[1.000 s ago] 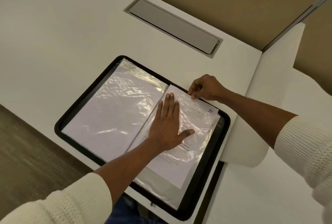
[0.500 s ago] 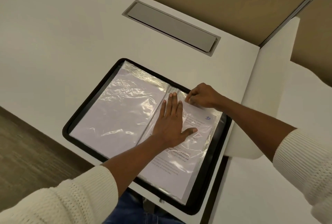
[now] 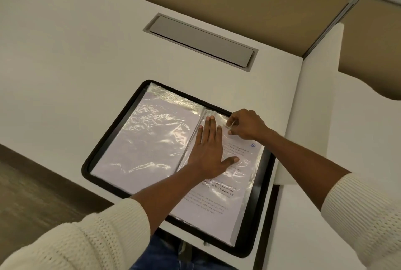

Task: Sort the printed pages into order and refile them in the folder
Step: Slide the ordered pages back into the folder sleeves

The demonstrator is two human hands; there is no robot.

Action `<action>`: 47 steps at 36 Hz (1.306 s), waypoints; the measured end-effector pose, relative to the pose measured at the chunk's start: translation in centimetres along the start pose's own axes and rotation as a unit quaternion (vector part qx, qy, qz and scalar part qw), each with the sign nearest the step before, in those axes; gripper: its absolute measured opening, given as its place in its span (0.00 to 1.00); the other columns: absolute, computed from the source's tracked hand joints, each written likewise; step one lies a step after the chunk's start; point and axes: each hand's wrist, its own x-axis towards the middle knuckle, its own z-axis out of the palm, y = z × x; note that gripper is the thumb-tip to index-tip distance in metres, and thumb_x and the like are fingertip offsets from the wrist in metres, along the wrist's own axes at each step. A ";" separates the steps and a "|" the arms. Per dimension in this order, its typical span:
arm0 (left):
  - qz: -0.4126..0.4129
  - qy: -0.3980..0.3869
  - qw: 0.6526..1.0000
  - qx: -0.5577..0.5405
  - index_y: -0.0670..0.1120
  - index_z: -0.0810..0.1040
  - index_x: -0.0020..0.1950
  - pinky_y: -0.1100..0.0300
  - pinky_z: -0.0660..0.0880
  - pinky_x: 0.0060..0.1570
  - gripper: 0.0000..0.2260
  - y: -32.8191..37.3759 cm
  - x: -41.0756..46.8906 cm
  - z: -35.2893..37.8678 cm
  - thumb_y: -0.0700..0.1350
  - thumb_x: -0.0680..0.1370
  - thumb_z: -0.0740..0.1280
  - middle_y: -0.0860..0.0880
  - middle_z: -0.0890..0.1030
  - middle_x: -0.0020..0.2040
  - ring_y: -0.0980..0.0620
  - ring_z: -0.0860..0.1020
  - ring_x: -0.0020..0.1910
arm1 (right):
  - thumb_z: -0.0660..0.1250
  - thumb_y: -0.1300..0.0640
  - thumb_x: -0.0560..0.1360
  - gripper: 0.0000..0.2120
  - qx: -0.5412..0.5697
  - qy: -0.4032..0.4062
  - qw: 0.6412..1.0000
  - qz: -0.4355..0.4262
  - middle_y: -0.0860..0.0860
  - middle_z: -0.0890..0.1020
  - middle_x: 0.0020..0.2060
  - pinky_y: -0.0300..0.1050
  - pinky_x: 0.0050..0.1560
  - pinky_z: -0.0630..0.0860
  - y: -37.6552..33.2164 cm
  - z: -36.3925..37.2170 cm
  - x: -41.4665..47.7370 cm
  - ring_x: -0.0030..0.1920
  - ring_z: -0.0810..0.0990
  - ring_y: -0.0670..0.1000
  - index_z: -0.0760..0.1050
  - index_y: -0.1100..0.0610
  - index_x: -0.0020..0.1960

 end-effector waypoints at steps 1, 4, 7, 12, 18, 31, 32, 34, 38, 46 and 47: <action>0.004 -0.003 1.000 0.003 0.39 0.43 0.86 0.39 0.42 0.82 0.53 -0.1 0.0 -0.1 0.78 0.77 0.52 0.38 0.29 0.83 0.41 0.28 0.82 | 0.82 0.54 0.70 0.12 -0.003 0.001 1.000 0.011 0.47 0.85 0.48 0.48 0.51 0.80 0.0 0.1 -0.2 0.49 0.82 0.49 0.84 0.50 0.51; 0.014 -0.012 1.000 0.018 0.38 0.43 0.86 0.39 0.41 0.82 0.52 -0.3 0.0 -0.2 0.77 0.78 0.54 0.37 0.30 0.83 0.41 0.28 0.82 | 0.81 0.57 0.71 0.10 -0.011 0.029 0.999 0.032 0.47 0.84 0.48 0.46 0.47 0.76 0.1 0.5 -0.7 0.50 0.82 0.50 0.83 0.49 0.49; 0.023 -0.015 0.999 0.025 0.38 0.43 0.85 0.38 0.41 0.82 0.53 -0.6 -0.1 -0.1 0.76 0.78 0.55 0.36 0.30 0.82 0.40 0.28 0.82 | 0.81 0.58 0.70 0.13 -0.003 0.060 0.997 0.049 0.46 0.82 0.48 0.46 0.47 0.77 0.1 0.8 -1.2 0.50 0.81 0.51 0.81 0.50 0.51; 0.040 -0.010 0.999 0.021 0.37 0.40 0.85 0.39 0.41 0.82 0.55 -1.0 -0.3 -0.4 0.77 0.78 0.56 0.36 0.28 0.82 0.40 0.27 0.81 | 0.72 0.63 0.74 0.11 -0.036 0.138 0.987 0.070 0.49 0.83 0.46 0.53 0.55 0.78 0.8 1.4 -1.7 0.48 0.82 0.54 0.78 0.53 0.54; 0.047 0.003 0.998 0.029 0.38 0.43 0.85 0.40 0.41 0.83 0.54 -1.3 -0.9 -0.9 0.78 0.77 0.54 0.37 0.31 0.83 0.40 0.30 0.82 | 0.68 0.68 0.70 0.18 -0.163 0.307 0.936 0.054 0.58 0.78 0.51 0.56 0.53 0.73 0.7 3.5 -4.2 0.51 0.76 0.60 0.76 0.60 0.59; 0.118 0.035 0.992 -0.002 0.41 0.51 0.86 0.48 0.46 0.84 0.39 -5.5 -1.3 -1.8 0.63 0.84 0.60 0.43 0.39 0.86 0.48 0.36 0.85 | 0.47 0.33 0.84 0.37 -0.004 0.218 0.976 -0.026 0.50 0.49 0.85 0.54 0.84 0.44 0.0 12.3 -7.2 0.84 0.43 0.49 0.51 0.54 0.85; 0.119 0.022 0.993 0.003 0.42 0.50 0.86 0.49 0.45 0.83 0.41 -5.8 -1.3 -1.8 0.67 0.83 0.58 0.44 0.38 0.86 0.48 0.35 0.85 | 0.46 0.32 0.84 0.38 -0.016 0.222 0.975 -0.011 0.50 0.48 0.85 0.54 0.84 0.44 0.8 12.1 -7.0 0.84 0.42 0.49 0.51 0.54 0.85; 0.128 0.005 0.992 0.011 0.44 0.48 0.87 0.48 0.44 0.83 0.44 -6.0 -1.2 -1.7 0.72 0.82 0.55 0.46 0.36 0.86 0.49 0.34 0.84 | 0.45 0.31 0.84 0.39 -0.043 0.232 0.972 0.011 0.51 0.47 0.85 0.56 0.84 0.46 2.2 11.5 -7.1 0.84 0.41 0.50 0.49 0.55 0.86; 0.130 0.004 0.991 0.018 0.43 0.46 0.87 0.46 0.44 0.84 0.45 -5.6 -1.3 -1.4 0.73 0.82 0.52 0.45 0.35 0.86 0.48 0.33 0.84 | 0.45 0.31 0.84 0.40 -0.055 0.240 0.968 0.052 0.53 0.47 0.85 0.59 0.83 0.47 4.0 10.7 -7.7 0.85 0.41 0.52 0.49 0.56 0.85; 0.139 0.025 0.990 0.025 0.41 0.44 0.86 0.44 0.45 0.84 0.46 -5.6 -1.5 -1.2 0.73 0.82 0.52 0.43 0.35 0.85 0.46 0.34 0.84 | 0.55 0.35 0.84 0.40 -0.053 0.281 0.957 0.048 0.56 0.44 0.85 0.57 0.83 0.47 1.7 12.1 -10.5 0.85 0.41 0.54 0.50 0.59 0.85; 0.141 0.029 0.989 0.029 0.41 0.44 0.86 0.44 0.46 0.84 0.46 -5.6 -1.6 -1.1 0.73 0.82 0.52 0.43 0.35 0.85 0.46 0.34 0.84 | 0.56 0.36 0.85 0.39 -0.060 0.275 0.959 0.024 0.55 0.44 0.85 0.57 0.83 0.48 1.2 12.6 -10.8 0.85 0.41 0.54 0.50 0.59 0.85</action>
